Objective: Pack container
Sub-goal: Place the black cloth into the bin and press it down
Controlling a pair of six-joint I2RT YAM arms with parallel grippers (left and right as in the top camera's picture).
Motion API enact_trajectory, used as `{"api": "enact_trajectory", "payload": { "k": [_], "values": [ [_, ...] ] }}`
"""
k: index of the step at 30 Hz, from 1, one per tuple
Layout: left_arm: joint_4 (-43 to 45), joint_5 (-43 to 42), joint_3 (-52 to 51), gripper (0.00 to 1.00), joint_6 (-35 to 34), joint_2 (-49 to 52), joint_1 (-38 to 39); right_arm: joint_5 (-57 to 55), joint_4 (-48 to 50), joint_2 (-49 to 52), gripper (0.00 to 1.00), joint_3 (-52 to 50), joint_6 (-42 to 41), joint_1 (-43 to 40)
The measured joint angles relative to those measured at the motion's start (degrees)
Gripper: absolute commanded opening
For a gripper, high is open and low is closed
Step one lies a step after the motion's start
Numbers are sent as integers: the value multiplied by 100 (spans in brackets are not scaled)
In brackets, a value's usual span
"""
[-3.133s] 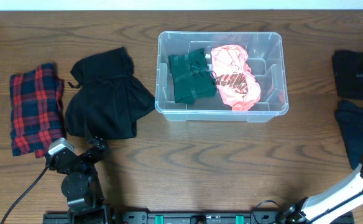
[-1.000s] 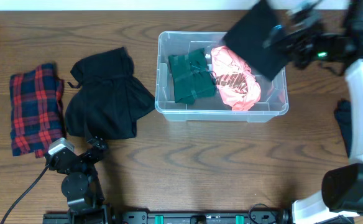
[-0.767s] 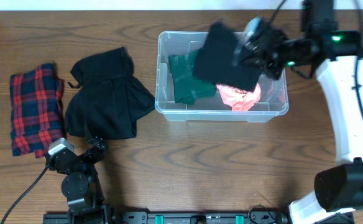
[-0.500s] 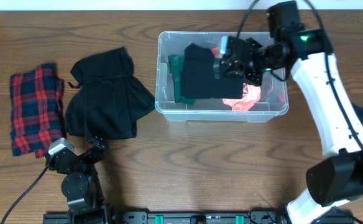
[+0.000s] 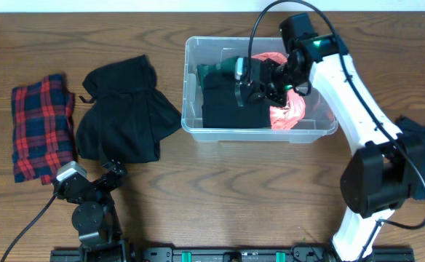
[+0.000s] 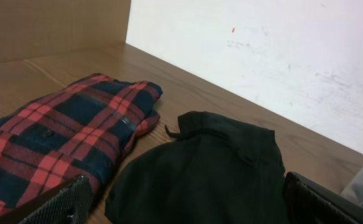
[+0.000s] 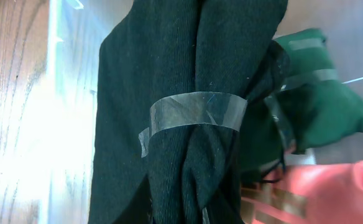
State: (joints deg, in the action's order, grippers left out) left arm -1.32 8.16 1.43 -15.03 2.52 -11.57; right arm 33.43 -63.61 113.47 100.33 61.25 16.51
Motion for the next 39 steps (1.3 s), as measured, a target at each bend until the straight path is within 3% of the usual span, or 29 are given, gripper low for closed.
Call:
{"api": "enact_trajectory", "payload": {
  "k": [9, 10, 13, 15, 19, 23, 25, 34, 39],
  "values": [
    [0, 0, 0, 98, 0, 0, 0, -4, 24, 479, 2, 0, -140, 140],
    [0, 0, 0, 98, 0, 0, 0, -7, 26, 518, 6, 0, -142, 140],
    [0, 0, 0, 98, 0, 0, 0, -26, 15, 586, 39, 0, -190, 140],
    [0, -2, 0, 98, 0, 0, 0, -37, -22, 588, 84, 0, -236, 140],
    [0, 0, 0, 98, 0, 0, 0, -166, -83, 588, 94, 0, -236, 140],
    [0, -2, 0, 98, 0, 0, 0, -275, -24, 588, 90, 0, -240, 140],
    [0, 0, 0, 98, 0, 0, 0, -313, 55, 588, 82, 9, -323, 140],
    [0, 0, 0, 98, 0, 0, 0, -372, 518, 588, 1, 208, -1637, 160],
    [0, 0, 0, 98, 0, 0, 0, -385, 494, 588, 1, 210, -2277, 367]
  ]
}}
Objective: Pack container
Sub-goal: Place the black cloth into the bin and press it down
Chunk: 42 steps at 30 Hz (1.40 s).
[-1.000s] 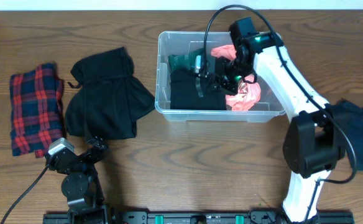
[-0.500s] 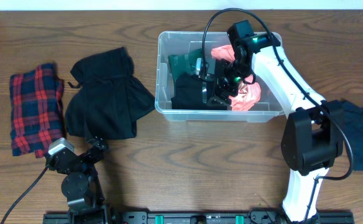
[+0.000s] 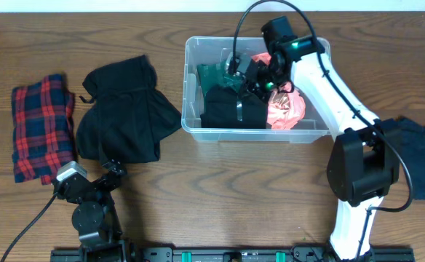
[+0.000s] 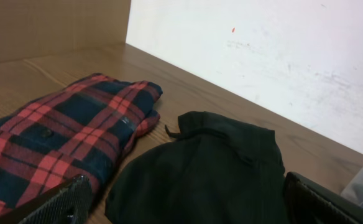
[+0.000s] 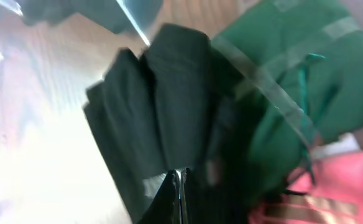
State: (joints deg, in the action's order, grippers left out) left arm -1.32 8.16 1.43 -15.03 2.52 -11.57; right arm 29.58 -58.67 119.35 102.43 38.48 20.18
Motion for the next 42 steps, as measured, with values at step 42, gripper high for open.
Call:
{"api": "enact_trajectory", "payload": {
  "k": [42],
  "values": [
    [0, 0, 0, 98, 0, 0, 0, -599, 1237, 776, 17, 0, -1368, 385]
  ]
}}
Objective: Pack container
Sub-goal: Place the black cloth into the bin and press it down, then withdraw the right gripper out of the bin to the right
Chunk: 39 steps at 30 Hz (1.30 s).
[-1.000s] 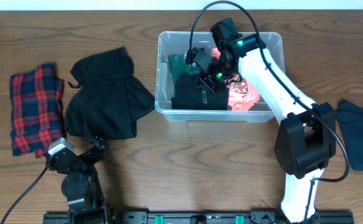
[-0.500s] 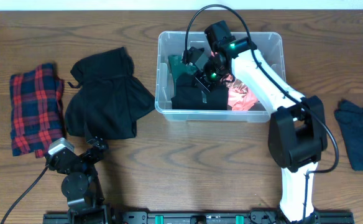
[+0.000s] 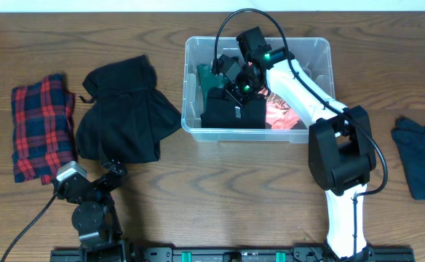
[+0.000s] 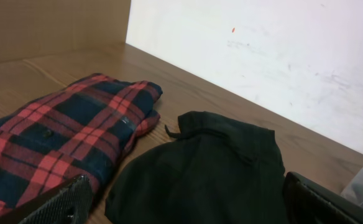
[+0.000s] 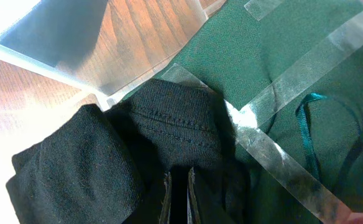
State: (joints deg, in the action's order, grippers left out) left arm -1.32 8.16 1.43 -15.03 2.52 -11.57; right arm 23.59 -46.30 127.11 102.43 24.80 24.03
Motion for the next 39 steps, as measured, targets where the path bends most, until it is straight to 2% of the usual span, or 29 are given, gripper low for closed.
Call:
{"api": "enact_trajectory", "payload": {
  "k": [4, 7, 12, 18, 21, 22, 24, 25, 28, 34, 36, 39],
  "values": [
    [0, 0, 0, 98, 0, 0, 0, 212, -94, -66, 33, 17, -358, -11],
    [2, 0, 0, 98, 0, 0, 0, 376, -166, -297, 38, 31, -590, -57],
    [0, -2, 0, 98, 0, 0, 0, 122, -608, -1368, 40, 111, -966, -466],
    [0, 0, 0, 98, -2, 0, 0, -883, -1600, -2697, 44, 339, -1456, -1703],
    [0, 0, 0, 98, 0, 0, 0, -1233, -2085, -2918, 53, 358, -1838, -2559],
    [0, 0, 0, 98, 0, 0, 0, -1303, -2205, -2920, 59, 358, -1965, -2861],
    [0, 0, 0, 98, 0, 0, 0, -1434, -2334, -2872, 79, 348, -2271, -3392],
    [0, 0, 0, 98, 0, 0, 0, -1478, -2376, -2848, 82, 328, -2411, -3659],
    [0, -2, 0, 98, 0, 0, 0, -1578, -2483, -2811, 85, 199, -2747, -4452],
    [0, 0, 0, 98, 0, 0, 0, -1725, -2332, -2806, 88, -317, -3008, -5370],
    [0, -2, 0, 98, 0, 0, 0, -1814, -2157, -2806, 98, -588, -3075, -5635],
    [0, 0, 0, 98, 0, 0, 0, -1958, -1703, -2804, 99, -1043, -3171, -6000]
  ]
}}
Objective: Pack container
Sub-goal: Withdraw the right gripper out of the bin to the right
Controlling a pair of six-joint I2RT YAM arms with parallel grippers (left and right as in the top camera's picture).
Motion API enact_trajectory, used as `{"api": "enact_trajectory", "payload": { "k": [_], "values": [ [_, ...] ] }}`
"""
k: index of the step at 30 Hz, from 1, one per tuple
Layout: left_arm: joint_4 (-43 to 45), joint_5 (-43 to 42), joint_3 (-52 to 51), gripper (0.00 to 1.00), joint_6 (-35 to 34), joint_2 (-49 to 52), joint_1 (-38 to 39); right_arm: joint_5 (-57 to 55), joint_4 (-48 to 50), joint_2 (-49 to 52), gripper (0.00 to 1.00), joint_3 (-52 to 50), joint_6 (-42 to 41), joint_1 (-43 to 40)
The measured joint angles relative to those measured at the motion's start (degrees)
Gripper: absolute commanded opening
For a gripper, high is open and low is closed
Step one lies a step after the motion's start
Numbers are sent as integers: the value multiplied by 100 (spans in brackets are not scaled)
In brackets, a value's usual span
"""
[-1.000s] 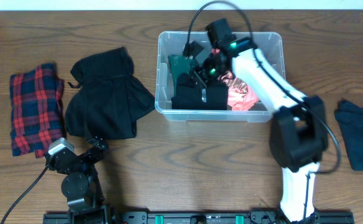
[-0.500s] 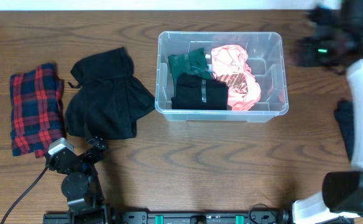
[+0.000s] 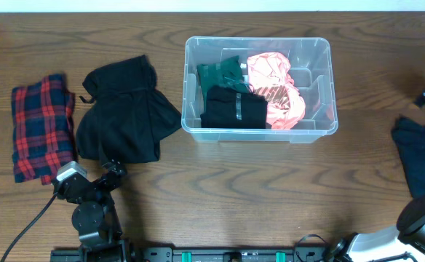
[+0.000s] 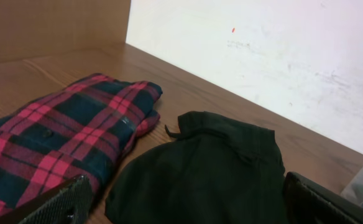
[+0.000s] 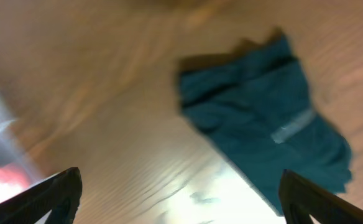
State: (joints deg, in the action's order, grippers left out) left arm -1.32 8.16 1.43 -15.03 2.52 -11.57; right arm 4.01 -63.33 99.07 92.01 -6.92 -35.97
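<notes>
The clear plastic container [image 3: 191, 87] stands mid-table and holds a green taped bundle [image 3: 216, 73], a black taped bundle [image 3: 233, 109] and a pink garment [image 3: 274, 87]. My right gripper [image 5: 180, 202] is open and empty over bare table at the far right, with a dark blue garment [image 5: 268, 124] just ahead of it. That view is blurred. My left gripper [image 4: 184, 202] rests open at the front left. It faces a black garment [image 4: 206, 168] and a red plaid shirt [image 4: 63, 137].
In the overhead view the plaid shirt [image 3: 41, 127] and the black garment [image 3: 125, 109] lie left of the container, and the dark blue garment [image 3: 420, 156] lies at the right edge. A pale wall [image 4: 262, 56] borders the table's far side.
My right gripper was shut on the black bundle inside the container's left half. It is now open, out of the container, over the table's right side near the dark blue garment. The bundle stays in the container.
My right gripper first held the black taped bundle over the container. It then had it low inside, beside the green bundle, and was still shut on it there. Now the bundle lies in the container and the gripper is open at the far right. The left arm stayed still.
</notes>
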Motion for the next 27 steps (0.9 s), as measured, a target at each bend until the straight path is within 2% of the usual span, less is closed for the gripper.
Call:
{"api": "enact_trajectory", "payload": {
  "k": [10, 15, 20, 27],
  "values": [
    [0, -2, 0, 98, 0, 0, 0, -184, 1755, 39, 99, -1722, -411, -1196],
    [0, -2, 0, 98, -2, 0, 0, -208, 2433, 44, 99, -2461, -758, -1419],
    [0, -2, 0, 98, 0, 0, 0, 111, 2728, 44, 99, -3016, -1099, -1432],
    [0, 0, 0, 98, 0, 0, 0, 1386, 2693, 44, 99, -3298, -1239, -1403]
  ]
}}
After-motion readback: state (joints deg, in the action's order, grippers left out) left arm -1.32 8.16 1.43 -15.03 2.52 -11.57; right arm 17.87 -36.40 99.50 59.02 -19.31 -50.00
